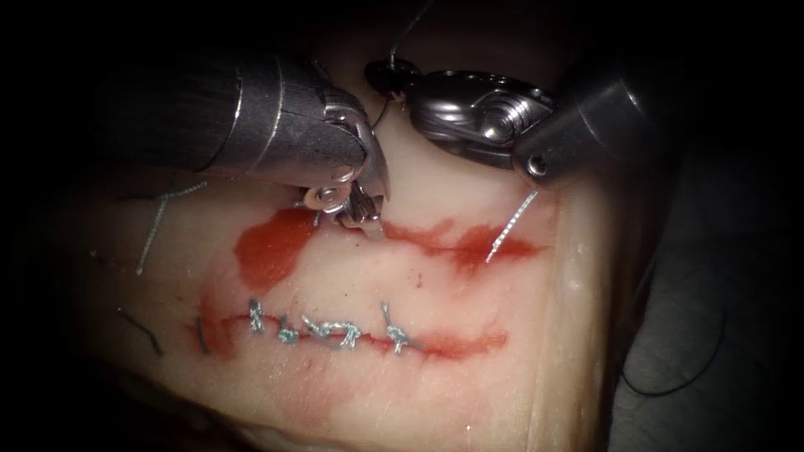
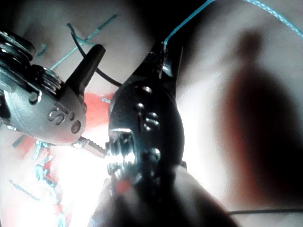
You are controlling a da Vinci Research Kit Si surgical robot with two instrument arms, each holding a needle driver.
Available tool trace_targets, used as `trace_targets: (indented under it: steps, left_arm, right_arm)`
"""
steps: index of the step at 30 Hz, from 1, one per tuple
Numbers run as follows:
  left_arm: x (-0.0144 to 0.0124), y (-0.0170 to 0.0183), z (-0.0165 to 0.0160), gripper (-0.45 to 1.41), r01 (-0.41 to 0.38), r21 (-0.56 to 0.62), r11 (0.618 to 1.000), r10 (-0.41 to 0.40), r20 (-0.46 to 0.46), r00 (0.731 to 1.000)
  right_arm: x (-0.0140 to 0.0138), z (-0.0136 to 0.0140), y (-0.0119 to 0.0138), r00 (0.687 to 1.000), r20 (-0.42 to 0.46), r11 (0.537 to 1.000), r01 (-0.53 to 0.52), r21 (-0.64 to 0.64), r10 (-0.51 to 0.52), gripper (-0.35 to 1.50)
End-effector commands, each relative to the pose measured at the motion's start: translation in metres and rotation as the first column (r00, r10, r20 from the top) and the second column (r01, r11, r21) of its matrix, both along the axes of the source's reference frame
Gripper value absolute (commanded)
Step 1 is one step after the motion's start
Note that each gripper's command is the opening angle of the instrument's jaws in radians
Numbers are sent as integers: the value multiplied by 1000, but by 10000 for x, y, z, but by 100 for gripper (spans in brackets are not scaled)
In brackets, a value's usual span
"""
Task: Wound Closure
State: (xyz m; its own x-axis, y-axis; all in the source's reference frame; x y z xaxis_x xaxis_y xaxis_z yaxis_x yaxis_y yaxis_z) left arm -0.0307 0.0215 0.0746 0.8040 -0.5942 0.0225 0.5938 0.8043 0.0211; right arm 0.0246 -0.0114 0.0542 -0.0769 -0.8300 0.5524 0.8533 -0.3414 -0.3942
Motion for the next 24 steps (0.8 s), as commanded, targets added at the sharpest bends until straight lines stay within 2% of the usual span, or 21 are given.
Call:
trace_targets:
  steps: [1, 2, 4, 5, 6, 7, 8, 9, 11, 12, 13, 14, 16, 17, 18, 19, 20, 21, 22, 23, 24]
  left_arm:
    - [-2, 11, -6, 108, 32, 45, 998, -35, 62, 997]
    - [1, 31, -29, 106, 88, 90, 992, -105, 211, 972]
    - [8, 49, -51, 106, 105, 99, 990, -132, 320, 938]
    - [12, 56, -61, 104, 124, 114, 986, -157, 348, 924]
    - [27, 73, -81, 101, 157, 170, 973, -212, 385, 898]
    - [34, 81, -89, 98, 171, 195, 966, -237, 397, 887]
    - [52, 98, -101, 74, 210, 269, 940, -311, 421, 852]
    - [65, 108, -105, 64, 240, 313, 919, -362, 428, 828]
    - [81, 120, -106, 46, 302, 374, 877, -451, 422, 787]
    - [90, 127, -102, 42, 280, 366, 887, -432, 451, 781]
    - [95, 132, -97, 44, 275, 365, 889, -433, 482, 762]
    - [108, 140, -80, 52, 227, 405, 886, -435, 554, 710]
    - [114, 142, -62, 66, 202, 433, 879, -449, 605, 658]
    - [115, 142, -48, 74, 200, 465, 862, -479, 623, 619]
    - [116, 139, -37, 76, 189, 506, 842, -508, 625, 593]
    - [116, 135, -25, 76, 149, 537, 831, -515, 639, 571]
    - [115, 128, -9, 76, 103, 576, 811, -531, 649, 545]
    - [113, 123, 2, 76, 71, 601, 796, -542, 655, 527]
    - [108, 111, 25, 66, 7, 638, 770, -561, 671, 484]
    - [103, 103, 38, 64, -26, 666, 745, -585, 672, 455]
    - [99, 98, 47, 64, -52, 683, 729, -598, 671, 437]
  right_arm:
    - [6, 5, 3, 1000, -5, 1000, 9, -5, -9, -35]
    - [3, 5, 4, 999, -10, 999, 34, -11, -34, -35]
    - [-2, 6, 6, 998, -27, 998, 61, -14, -61, -35]
    - [-4, 6, 8, 994, -56, 995, 94, -18, -95, -35]
    - [-10, 5, 11, 982, -115, 988, 150, -27, -152, -35]
    - [-14, 3, 14, 966, -166, 980, 195, -37, -198, -35]
    - [-22, 0, 20, 926, -259, 962, 267, -62, -274, -35]
    - [-24, -2, 22, 915, -280, 957, 282, -71, -291, -35]
    - [-29, -6, 30, 863, -369, 939, 315, -139, -345, -35]
    - [-31, -8, 33, 817, -431, 923, 338, -182, -384, -35]
    - [-33, -10, 36, 731, -518, 896, 370, -247, -445, -35]
    - [-35, -12, 39, 645, -580, 868, 377, -324, -497, -35]
    - [-38, -12, 38, 631, -581, 857, 379, -348, -515, -35]
    - [-39, -11, 37, 612, -561, 831, 408, -379, -557, -35]
    - [-39, -10, 37, 579, -534, 788, 447, -424, -616, -35]
    - [-39, -9, 37, 558, -525, 766, 463, -445, -642, -35]
    - [-40, -8, 38, 534, -481, 717, 476, -508, -695, -35]
    - [-40, -8, 39, 501, -421, 649, 492, -580, -756, -35]
    - [-40, -6, 42, 426, -413, 591, 509, -626, -805, -35]
    - [-40, -5, 43, 388, -425, 575, 510, -640, -818, -35]
    - [-40, -4, 45, 344, -418, 541, 507, -671, -841, -35]
